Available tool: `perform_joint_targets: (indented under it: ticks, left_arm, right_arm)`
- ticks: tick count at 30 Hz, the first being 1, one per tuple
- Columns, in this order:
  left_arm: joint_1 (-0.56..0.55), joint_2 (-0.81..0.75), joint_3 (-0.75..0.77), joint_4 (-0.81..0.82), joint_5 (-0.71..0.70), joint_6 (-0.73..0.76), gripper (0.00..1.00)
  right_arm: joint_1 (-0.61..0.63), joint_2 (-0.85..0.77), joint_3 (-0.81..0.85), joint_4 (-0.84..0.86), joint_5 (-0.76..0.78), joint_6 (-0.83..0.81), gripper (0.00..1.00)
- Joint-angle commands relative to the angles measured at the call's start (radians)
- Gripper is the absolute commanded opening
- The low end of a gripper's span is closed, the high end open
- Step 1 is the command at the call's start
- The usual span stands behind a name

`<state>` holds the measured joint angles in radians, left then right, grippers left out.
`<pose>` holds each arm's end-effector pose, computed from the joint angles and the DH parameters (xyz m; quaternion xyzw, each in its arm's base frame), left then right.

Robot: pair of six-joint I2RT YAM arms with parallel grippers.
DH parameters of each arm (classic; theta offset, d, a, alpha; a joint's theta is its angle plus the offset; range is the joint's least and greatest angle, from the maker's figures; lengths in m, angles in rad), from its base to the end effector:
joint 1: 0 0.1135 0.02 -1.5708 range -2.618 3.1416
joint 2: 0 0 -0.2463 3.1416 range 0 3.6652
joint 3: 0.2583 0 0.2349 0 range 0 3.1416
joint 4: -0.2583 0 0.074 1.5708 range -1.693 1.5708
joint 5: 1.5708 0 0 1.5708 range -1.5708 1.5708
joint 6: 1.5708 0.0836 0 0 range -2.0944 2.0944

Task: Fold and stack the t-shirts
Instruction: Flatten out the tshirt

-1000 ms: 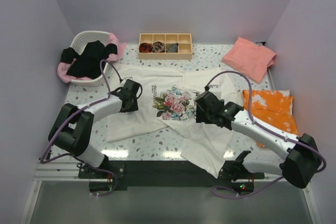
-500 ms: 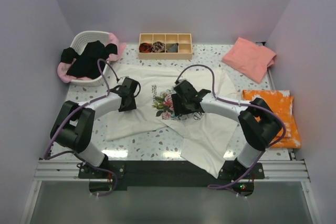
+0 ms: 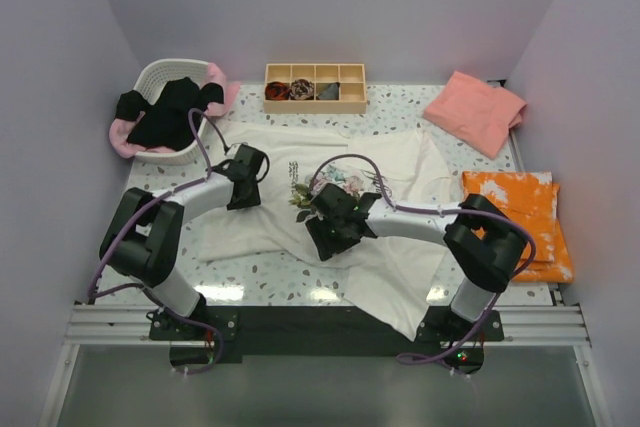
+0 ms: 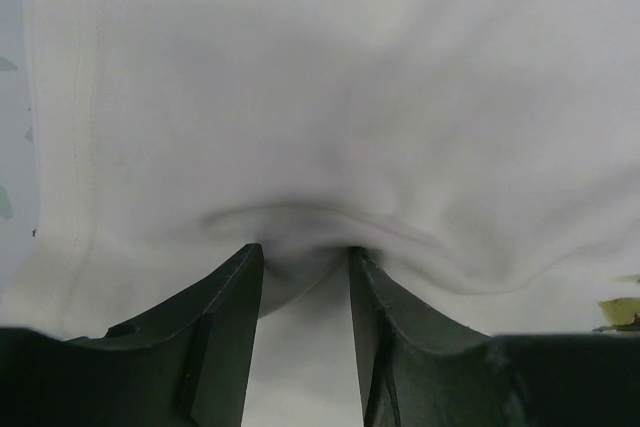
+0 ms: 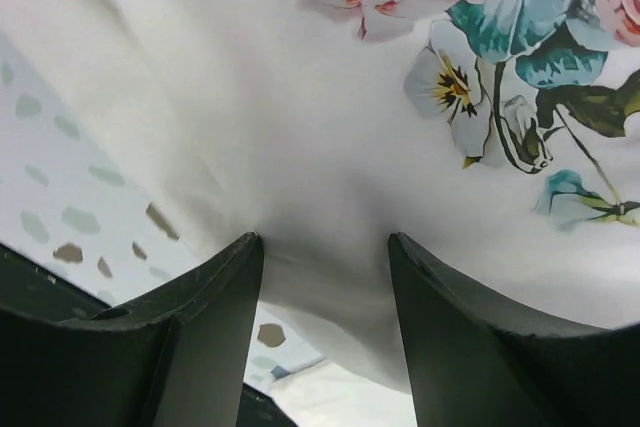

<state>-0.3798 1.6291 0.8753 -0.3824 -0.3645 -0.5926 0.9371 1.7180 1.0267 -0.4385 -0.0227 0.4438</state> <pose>0.2944 -0.0854 0.1097 -0.1408 0.9507 0.0574 0.2701 0.1978 0.2724 0.1161 -0.2406 0.9456 0.1478 0.1616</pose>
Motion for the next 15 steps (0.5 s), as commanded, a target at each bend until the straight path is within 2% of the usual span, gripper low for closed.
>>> perform_joint_targets:
  ticks: [1,8,11,13,15]
  left_arm:
    - [0.018,0.011,0.025,0.008,-0.028,0.022,0.45]
    - [0.021,-0.012,0.022,-0.018,-0.077,0.016,0.45]
    - [0.021,-0.035,0.025,-0.030,-0.090,0.011,0.45]
    - [0.019,-0.070,0.024,-0.041,-0.071,0.010,0.44]
    - [0.016,-0.103,0.010,-0.059,-0.057,0.005,0.44]
  right_arm:
    - [0.060,-0.098,-0.086,-0.054,-0.156,0.019,0.58]
    - [0.129,-0.228,-0.224,-0.092,-0.266,0.101,0.58]
    - [0.144,-0.336,-0.206,-0.158,-0.151,0.113,0.61]
    - [0.138,-0.402,-0.147,-0.218,0.019,0.113,0.70]
    - [0.106,-0.417,-0.108,-0.276,0.195,0.095,0.73]
